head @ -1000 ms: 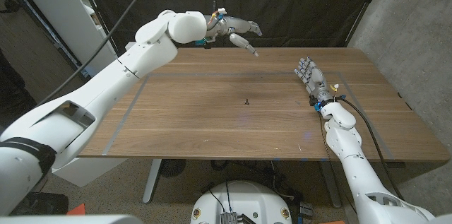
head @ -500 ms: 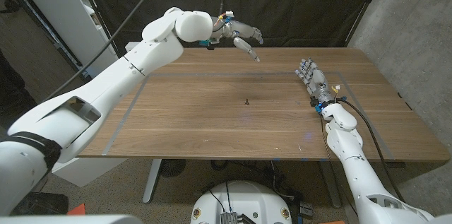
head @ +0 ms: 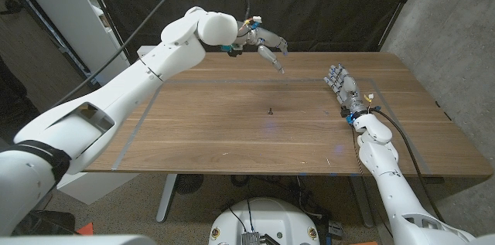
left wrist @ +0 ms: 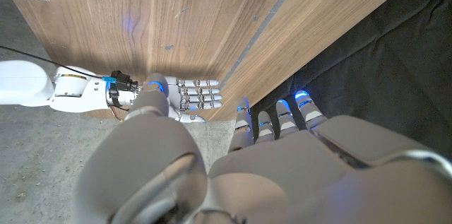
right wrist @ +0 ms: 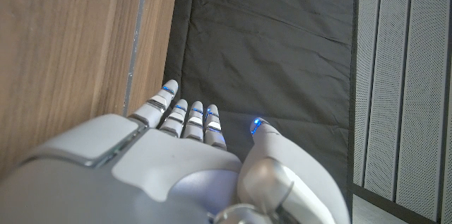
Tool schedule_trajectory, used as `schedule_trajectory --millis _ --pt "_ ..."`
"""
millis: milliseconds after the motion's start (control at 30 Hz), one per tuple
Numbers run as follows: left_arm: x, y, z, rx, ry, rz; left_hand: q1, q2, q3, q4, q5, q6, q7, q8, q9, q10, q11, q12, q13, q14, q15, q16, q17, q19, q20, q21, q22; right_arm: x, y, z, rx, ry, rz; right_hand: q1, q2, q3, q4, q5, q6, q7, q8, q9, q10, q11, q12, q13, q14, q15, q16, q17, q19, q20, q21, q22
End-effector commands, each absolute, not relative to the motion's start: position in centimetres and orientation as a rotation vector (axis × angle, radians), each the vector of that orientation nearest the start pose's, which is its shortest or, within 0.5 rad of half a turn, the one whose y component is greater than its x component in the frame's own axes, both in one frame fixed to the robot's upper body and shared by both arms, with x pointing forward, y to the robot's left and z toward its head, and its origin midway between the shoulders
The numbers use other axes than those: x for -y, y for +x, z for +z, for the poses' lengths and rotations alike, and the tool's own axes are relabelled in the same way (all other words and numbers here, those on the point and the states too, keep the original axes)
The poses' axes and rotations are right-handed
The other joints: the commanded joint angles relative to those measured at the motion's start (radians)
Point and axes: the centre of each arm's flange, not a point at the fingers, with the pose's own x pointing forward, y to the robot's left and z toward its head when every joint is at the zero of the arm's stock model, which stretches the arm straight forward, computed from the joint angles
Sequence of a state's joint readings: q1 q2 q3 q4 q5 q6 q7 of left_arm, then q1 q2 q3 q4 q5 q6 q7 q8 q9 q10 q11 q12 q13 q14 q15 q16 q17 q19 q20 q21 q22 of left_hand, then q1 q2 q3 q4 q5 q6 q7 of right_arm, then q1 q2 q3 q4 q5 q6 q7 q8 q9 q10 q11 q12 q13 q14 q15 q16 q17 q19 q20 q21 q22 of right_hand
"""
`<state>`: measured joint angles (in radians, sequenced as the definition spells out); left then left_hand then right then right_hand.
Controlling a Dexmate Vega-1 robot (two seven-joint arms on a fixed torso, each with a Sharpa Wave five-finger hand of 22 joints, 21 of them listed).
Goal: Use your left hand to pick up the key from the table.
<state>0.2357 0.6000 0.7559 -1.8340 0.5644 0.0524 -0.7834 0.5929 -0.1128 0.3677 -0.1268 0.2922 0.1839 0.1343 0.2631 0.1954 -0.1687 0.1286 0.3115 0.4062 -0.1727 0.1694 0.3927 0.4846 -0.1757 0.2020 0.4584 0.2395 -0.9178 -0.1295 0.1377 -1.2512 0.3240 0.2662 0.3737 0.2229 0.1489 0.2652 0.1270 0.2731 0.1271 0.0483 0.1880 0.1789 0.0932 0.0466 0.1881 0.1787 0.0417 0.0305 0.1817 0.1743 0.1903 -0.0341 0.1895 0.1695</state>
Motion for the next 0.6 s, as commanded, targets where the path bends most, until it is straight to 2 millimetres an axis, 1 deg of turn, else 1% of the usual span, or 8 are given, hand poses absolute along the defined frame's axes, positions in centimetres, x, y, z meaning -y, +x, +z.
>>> schedule_trajectory --millis 33,333,400,433,600 --pt "-5.8 52.8 18.6 0.635 1.875 -0.525 0.012 0.002 -0.004 0.001 0.001 0.02 0.01 0.006 0.001 -0.062 0.0 0.011 0.006 -0.086 -0.009 0.008 0.005 -0.15 0.01 -0.001 0.001 32.4 64.0 -4.7 0.675 0.125 0.201 -0.008 -0.004 0.008 0.0 -0.003 0.016 -0.002 0.007 0.004 0.016 0.0 0.007 0.005 0.018 0.001 0.009 0.005 0.014 0.001 0.011 0.005" --pt "-5.6 53.0 18.1 0.591 1.903 -0.55 0.017 0.004 -0.009 0.001 -0.001 0.056 0.011 0.011 0.002 -0.056 -0.002 0.015 0.009 -0.079 -0.015 0.011 0.005 -0.14 0.01 0.001 0.001 32.1 63.9 -4.7 0.678 0.124 0.202 -0.011 -0.005 0.008 0.0 -0.003 0.023 -0.002 0.009 0.004 0.022 0.001 0.008 0.005 0.023 -0.001 0.01 0.005 0.018 0.002 0.012 0.005" --pt "-5.7 53.1 18.0 0.586 1.908 -0.55 0.018 0.005 -0.01 0.002 -0.001 0.061 0.014 0.011 0.002 -0.054 -0.004 0.016 0.009 -0.077 -0.018 0.012 0.005 -0.139 0.01 0.001 0.001 32.1 63.8 -4.7 0.678 0.125 0.201 -0.011 -0.005 0.008 0.0 -0.003 0.023 -0.002 0.008 0.004 0.023 0.002 0.008 0.005 0.024 -0.001 0.01 0.005 0.018 0.002 0.012 0.005" --pt "-5.7 53.1 17.9 0.584 1.909 -0.55 0.018 0.005 -0.012 0.002 -0.002 0.074 0.013 0.014 0.002 -0.052 -0.005 0.017 0.01 -0.077 -0.019 0.012 0.004 -0.138 0.01 0.002 0.001 32.1 63.8 -4.7 0.678 0.124 0.201 -0.011 -0.005 0.009 0.0 -0.003 0.023 -0.002 0.008 0.004 0.023 0.001 0.008 0.005 0.024 -0.001 0.01 0.005 0.019 0.002 0.012 0.005" --pt "-5.8 53.3 17.6 0.574 1.928 -0.548 0.023 0.011 -0.012 0.002 -0.003 0.081 0.01 0.013 0.002 -0.044 -0.011 0.021 0.011 -0.073 -0.026 0.014 0.004 -0.13 0.009 0.004 0.0 32.0 63.7 -4.9 0.677 0.125 0.201 -0.012 -0.005 0.009 0.0 -0.004 0.024 -0.002 0.008 0.004 0.024 0.0 0.007 0.005 0.024 -0.001 0.01 0.005 0.019 0.002 0.012 0.005"
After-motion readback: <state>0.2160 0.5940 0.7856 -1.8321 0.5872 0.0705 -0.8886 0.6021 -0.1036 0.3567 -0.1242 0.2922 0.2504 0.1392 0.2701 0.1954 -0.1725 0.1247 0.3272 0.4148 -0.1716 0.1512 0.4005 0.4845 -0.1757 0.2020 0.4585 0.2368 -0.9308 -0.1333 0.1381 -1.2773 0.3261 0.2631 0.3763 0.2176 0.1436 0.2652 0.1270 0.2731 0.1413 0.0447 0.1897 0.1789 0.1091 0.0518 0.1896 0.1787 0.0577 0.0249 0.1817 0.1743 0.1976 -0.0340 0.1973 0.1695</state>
